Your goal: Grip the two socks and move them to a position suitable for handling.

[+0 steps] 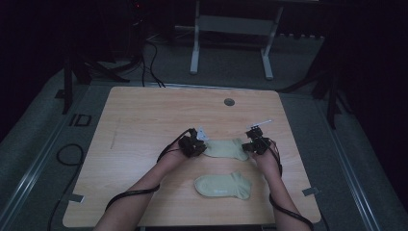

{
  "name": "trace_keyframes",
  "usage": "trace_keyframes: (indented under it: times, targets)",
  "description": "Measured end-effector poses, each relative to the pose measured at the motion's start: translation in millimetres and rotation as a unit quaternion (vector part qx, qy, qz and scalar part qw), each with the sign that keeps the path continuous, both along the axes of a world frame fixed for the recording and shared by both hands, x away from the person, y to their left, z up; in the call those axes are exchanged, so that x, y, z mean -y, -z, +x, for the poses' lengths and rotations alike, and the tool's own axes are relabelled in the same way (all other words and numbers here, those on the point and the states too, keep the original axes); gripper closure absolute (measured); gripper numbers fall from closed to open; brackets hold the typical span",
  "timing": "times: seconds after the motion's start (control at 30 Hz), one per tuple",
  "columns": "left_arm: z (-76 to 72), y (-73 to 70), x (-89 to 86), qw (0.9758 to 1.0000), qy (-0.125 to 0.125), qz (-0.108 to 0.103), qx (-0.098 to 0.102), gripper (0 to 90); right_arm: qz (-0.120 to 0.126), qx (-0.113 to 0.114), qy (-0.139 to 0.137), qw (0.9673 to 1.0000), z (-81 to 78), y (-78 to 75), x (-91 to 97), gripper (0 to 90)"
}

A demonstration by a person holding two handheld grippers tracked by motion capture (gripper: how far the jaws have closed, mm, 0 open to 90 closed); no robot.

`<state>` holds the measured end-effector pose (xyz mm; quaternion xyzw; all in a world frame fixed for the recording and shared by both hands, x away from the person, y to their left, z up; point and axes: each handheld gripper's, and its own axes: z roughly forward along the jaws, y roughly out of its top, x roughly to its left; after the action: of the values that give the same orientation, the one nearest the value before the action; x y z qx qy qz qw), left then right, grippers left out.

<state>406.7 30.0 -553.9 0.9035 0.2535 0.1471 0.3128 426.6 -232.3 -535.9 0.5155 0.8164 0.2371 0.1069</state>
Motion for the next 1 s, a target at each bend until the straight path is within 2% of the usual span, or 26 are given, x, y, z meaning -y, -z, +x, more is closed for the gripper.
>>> trace_keyframes:
  times: [0.03,0.07,0.1,0.17,0.2,0.23,0.27,0.3,0.33,0.4,0.43,0.7,0.73,0.8,0.83,0.87,1.0]
  targets:
    - [-0.8,-1.0,-0.5,1.0000,0.000,0.001,-0.002,78.3,0.002,0.002,-0.002,1.0000,-0.9,-1.8,-0.7,86.1]
    - [-1.9,-2.1,-0.8,1.0000,-0.001,0.002,-0.003,67.9,0.008,0.007,-0.005,0.9999,-2.1,-5.3,-1.8,83.1]
    - [-3.0,-3.1,-1.0,1.0000,-0.005,0.000,-0.007,64.6,0.009,0.007,-0.007,0.9999,-2.6,-6.8,-2.2,81.9]
    - [-4.9,-5.9,-2.9,0.9999,-0.012,-0.003,-0.010,62.6,0.009,0.009,-0.008,0.9999,-3.3,-7.8,-2.8,80.1]
    - [-6.0,-7.0,-3.7,0.9998,-0.015,-0.005,-0.012,59.9,0.009,0.012,-0.011,0.9998,-4.7,-9.2,-3.9,73.8]
    - [-6.9,-8.6,-5.1,0.9996,-0.017,-0.010,-0.018,59.9,0.009,0.012,-0.011,0.9998,-4.7,-9.2,-3.9,73.8]
    - [-8.2,-9.8,-6.1,0.9995,-0.018,-0.014,-0.023,57.7,0.009,0.013,-0.015,0.9998,-6.5,-10.0,-5.0,69.1]
    - [-10.1,-11.0,-6.4,0.9995,-0.016,-0.011,-0.026,57.7,0.009,0.013,-0.015,0.9998,-6.5,-10.0,-5.0,69.1]
    - [-13.7,-13.3,-7.6,0.9994,-0.015,-0.004,-0.033,56.4,0.013,0.013,-0.019,0.9996,-8.4,-10.5,-6.0,63.1]
    - [-13.7,-13.3,-7.6,0.9994,-0.015,-0.004,-0.033,55.1,0.014,0.014,-0.022,0.9996,-9.4,-10.9,-6.6,62.0]
    - [-17.8,-15.9,-10.2,0.9987,-0.020,-0.013,-0.044,54.9,0.012,0.017,-0.028,0.9994,-11.5,-11.6,-7.8,59.5]
    - [-34.4,-25.6,-19.9,0.9980,-0.020,-0.025,-0.055,54.9,0.011,0.027,-0.054,0.9981,-25.2,-16.4,-11.2,48.7]
    - [-34.4,-25.6,-19.9,0.9980,-0.020,-0.025,-0.055,54.9,0.011,0.027,-0.054,0.9981,-25.2,-16.4,-11.2,48.7]
    - [-47.7,-30.5,-23.5,0.9979,-0.016,-0.026,-0.057,54.9,0.013,0.032,-0.068,0.9971,-34.1,-17.6,-11.2,48.4]
    - [-47.7,-30.5,-23.5,0.9979,-0.016,-0.026,-0.057,54.8,0.013,0.032,-0.068,0.9971,-34.1,-17.6,-11.2,48.4]
    - [-51.7,-31.8,-24.2,0.9980,-0.014,-0.026,-0.056,54.8,0.015,0.035,-0.075,0.9965,-40.5,-18.9,-10.1,48.3]
    - [-67.2,-37.7,-26.8,0.9974,-0.003,-0.033,-0.064,49.7,0.015,0.043,-0.085,0.9954,-55.1,-22.0,-5.3,47.7]
